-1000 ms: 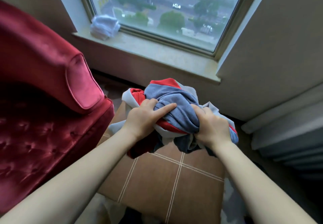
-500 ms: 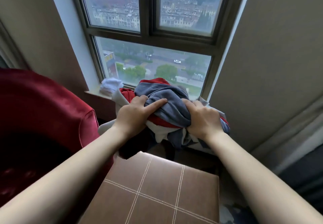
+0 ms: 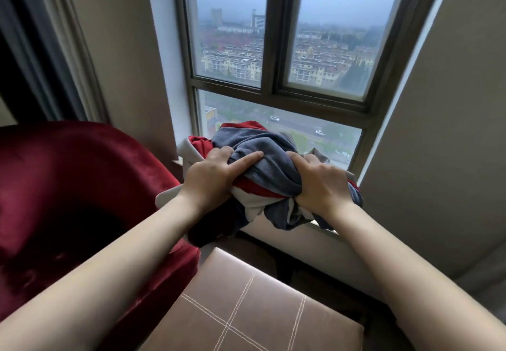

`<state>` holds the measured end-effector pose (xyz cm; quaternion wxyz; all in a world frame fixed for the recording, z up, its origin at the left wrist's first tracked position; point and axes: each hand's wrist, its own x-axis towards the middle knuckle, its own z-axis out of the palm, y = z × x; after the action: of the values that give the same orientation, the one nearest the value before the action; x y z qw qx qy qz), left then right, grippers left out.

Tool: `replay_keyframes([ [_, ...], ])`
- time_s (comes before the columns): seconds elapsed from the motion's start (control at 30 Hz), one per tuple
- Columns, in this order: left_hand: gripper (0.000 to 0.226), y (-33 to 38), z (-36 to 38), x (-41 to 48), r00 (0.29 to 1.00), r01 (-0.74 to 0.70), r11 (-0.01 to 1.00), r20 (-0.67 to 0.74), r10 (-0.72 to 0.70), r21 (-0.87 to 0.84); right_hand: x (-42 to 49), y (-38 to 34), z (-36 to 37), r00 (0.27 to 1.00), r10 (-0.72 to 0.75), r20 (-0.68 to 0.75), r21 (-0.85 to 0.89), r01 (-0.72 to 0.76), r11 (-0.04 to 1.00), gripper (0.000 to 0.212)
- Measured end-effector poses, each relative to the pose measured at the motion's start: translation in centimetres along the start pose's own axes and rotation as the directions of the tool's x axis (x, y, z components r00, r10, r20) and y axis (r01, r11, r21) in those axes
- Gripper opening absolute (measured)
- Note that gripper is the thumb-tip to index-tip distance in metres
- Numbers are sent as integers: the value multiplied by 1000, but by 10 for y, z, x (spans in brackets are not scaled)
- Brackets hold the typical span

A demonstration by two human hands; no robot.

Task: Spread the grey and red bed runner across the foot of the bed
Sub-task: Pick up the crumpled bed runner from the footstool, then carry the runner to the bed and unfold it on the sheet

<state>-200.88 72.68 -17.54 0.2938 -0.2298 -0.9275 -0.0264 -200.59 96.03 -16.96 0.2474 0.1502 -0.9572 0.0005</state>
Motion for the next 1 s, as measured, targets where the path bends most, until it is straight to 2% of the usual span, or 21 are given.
replay_keyframes([
  [0.17,77,-29,-30,-22,996,82,991,17,-84,102,21,-38,-6,996,-85,-19,79,86,993,61],
  [0.4,68,-76,-82,-76,965,255,948,9,-262,192,53,-116,-18,974,-225,-11,122,225,967,70],
  [0.6,64,-124,-134,-139,919,385,880,-28,-393,278,68,-206,-34,939,-341,-53,204,344,917,74],
  [1.0,68,-181,-256,-298,820,554,725,-115,-561,410,46,-402,-84,827,-542,-145,306,559,771,77],
])
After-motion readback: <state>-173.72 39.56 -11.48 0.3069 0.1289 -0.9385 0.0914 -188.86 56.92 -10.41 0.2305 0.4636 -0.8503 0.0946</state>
